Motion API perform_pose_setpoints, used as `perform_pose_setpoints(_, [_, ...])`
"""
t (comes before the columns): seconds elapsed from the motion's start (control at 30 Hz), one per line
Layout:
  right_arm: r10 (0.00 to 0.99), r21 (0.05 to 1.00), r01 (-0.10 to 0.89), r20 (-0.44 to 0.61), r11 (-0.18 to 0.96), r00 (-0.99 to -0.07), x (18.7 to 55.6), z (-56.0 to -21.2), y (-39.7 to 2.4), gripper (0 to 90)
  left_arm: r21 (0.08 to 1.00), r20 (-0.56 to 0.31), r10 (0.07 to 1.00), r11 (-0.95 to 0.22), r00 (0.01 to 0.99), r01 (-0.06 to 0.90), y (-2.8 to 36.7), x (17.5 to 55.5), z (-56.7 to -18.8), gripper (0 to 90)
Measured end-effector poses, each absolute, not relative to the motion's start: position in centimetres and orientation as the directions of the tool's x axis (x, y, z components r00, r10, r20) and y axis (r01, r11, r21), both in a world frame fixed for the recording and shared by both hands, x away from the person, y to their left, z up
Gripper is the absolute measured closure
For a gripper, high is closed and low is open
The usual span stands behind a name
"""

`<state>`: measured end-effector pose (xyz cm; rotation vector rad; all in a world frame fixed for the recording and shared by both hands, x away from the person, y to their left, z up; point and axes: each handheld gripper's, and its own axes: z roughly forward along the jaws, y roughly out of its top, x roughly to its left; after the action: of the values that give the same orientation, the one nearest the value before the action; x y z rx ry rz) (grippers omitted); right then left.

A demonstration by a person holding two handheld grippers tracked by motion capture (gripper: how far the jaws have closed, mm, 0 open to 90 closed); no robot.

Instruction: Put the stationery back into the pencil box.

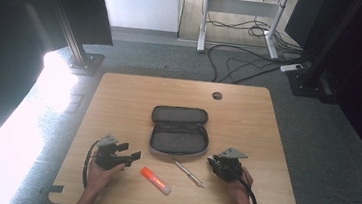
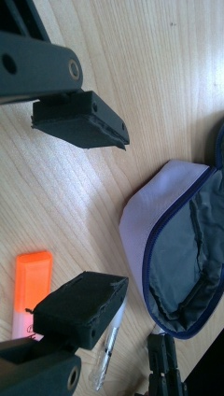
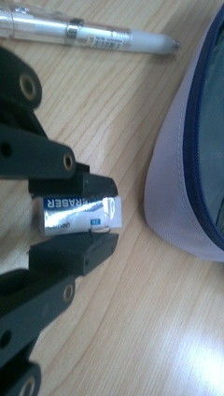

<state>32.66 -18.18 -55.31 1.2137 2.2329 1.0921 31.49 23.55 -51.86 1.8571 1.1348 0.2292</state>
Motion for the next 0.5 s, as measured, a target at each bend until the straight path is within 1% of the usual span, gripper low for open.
perform_pose_setpoints(0.13, [0.831,0.775,0.537,0.028,0.333,-0.556,32.56,-55.29,-18.08,72.1,0.776,-0.279,0.782,-0.158,0.557,0.611,23.45,31.47,-51.89,27.6])
perform_pose_setpoints(0.5, [0.834,0.786,0.548,0.077,0.287,-0.547,32.48,-54.93,-18.53,72.6,0.771,-0.276,0.791,-0.157,0.546,0.617,23.47,31.63,-52.04,27.6])
